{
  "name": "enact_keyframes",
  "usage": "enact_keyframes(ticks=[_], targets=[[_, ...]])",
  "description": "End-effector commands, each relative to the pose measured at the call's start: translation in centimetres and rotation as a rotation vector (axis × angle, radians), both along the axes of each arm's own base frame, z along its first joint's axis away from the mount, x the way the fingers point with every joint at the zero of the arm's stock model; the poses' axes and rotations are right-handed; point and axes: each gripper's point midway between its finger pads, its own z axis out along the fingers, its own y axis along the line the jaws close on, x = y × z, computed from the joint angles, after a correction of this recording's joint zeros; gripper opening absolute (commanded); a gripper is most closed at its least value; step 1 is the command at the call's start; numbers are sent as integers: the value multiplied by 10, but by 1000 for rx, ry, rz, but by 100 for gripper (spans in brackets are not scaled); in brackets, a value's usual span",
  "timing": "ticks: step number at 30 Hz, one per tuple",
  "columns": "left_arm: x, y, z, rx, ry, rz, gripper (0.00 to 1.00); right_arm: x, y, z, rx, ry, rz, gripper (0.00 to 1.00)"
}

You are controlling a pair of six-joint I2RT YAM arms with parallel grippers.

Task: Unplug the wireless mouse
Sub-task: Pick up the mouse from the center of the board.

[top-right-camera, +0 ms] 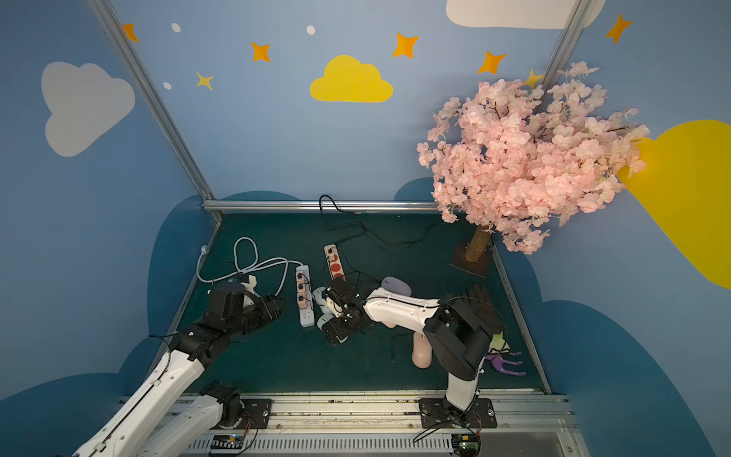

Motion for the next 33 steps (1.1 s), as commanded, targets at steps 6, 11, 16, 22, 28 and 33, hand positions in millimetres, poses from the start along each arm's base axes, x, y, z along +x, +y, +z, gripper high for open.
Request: enact_keyframes(ticks=[6,11,16,22,28,33], targets=[[-6,9,-7,4,34,19,59,-1,17,-6,-4,39,58,91],[-8,14,-14,0,54,36,59,4,18,-15,-71,-9,69,87],[-9,17,-19,-2,64,47,59,9,19,-24,-122,-65,84,81],[-9,19,-19,-1,65,47,59,13,24,-29,-131,-90,87,74],[-10,21,-20,6,64,51,59,12,25,-35,-142,-85,90,72],[-10,20,-22,-1,69,48,58,12,23,-38,-153,-89,86,63]])
